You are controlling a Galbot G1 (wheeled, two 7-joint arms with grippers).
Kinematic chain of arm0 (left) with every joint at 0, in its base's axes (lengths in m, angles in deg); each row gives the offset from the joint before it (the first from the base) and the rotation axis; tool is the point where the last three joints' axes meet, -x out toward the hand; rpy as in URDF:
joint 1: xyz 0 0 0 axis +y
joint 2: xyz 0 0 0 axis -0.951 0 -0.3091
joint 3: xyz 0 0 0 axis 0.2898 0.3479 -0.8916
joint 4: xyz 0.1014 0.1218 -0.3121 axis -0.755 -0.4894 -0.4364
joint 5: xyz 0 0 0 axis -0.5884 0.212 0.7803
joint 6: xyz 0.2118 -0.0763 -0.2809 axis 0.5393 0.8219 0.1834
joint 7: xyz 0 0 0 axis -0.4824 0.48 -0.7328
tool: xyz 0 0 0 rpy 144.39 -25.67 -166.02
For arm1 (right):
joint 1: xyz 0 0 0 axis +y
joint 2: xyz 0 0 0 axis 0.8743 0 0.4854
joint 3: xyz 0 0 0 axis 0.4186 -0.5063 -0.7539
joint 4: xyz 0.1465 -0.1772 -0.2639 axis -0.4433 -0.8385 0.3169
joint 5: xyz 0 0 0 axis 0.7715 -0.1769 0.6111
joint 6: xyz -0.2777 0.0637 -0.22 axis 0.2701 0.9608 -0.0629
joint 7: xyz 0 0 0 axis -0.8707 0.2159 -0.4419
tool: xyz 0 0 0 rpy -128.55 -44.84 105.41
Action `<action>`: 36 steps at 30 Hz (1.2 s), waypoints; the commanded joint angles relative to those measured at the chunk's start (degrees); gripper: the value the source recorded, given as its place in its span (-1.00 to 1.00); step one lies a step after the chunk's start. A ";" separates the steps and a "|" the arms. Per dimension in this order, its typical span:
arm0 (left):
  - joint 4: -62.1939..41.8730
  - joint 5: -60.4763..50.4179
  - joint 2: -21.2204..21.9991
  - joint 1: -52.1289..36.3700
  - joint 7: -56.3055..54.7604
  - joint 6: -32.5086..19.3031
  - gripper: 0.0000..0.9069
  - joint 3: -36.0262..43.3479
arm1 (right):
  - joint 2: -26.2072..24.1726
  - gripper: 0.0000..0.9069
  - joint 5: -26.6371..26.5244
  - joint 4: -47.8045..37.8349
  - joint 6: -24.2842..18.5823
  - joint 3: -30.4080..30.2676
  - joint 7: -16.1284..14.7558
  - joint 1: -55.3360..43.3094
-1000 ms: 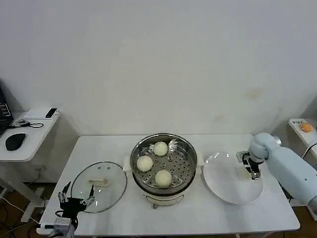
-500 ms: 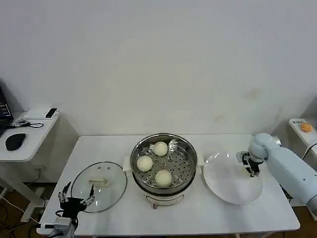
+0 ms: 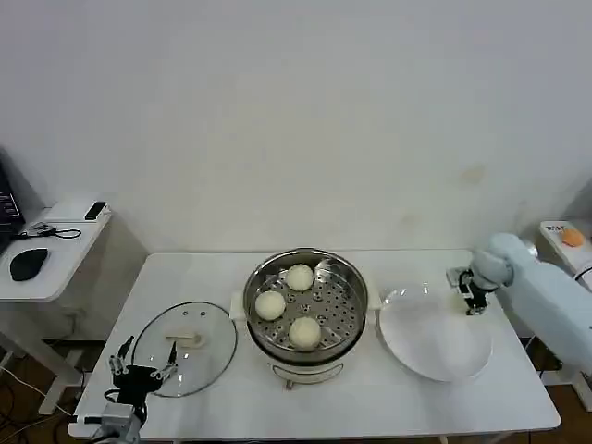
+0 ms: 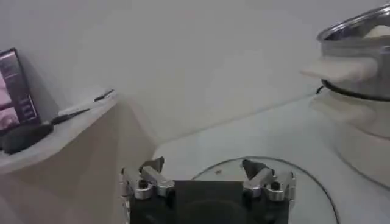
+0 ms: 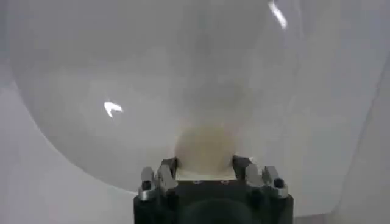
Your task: Take steamed baozi put them in steamer then cover it.
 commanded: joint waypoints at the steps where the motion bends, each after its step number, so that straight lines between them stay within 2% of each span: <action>1: 0.46 -1.18 0.00 -0.25 -0.01 -0.30 1.00 -0.23 | -1.21 0.38 -25.83 11.55 8.22 -10.59 0.21 -17.41; 2: 0.46 -1.28 0.04 -0.40 -0.01 -0.31 1.00 -0.25 | -0.64 0.38 -29.64 12.84 9.73 -12.32 0.37 -19.13; 6: 0.53 -1.18 0.20 -0.72 -0.04 -0.39 1.00 -0.25 | 3.38 0.38 -39.05 14.41 13.11 -18.41 1.76 -25.66; 12: 0.81 -1.01 0.50 -0.88 -0.12 -0.52 1.00 -0.37 | 10.84 0.38 -46.93 11.66 17.16 -23.51 3.87 -31.41; 25: 2.87 -0.24 0.26 -0.80 -0.07 -0.55 1.00 -0.90 | 17.99 0.38 -48.90 9.24 19.26 -31.35 5.72 -31.39; 36: 3.20 -0.10 0.67 -1.01 -0.10 -0.56 1.00 -0.63 | 18.50 0.38 -45.98 7.22 19.68 -35.32 6.76 -27.70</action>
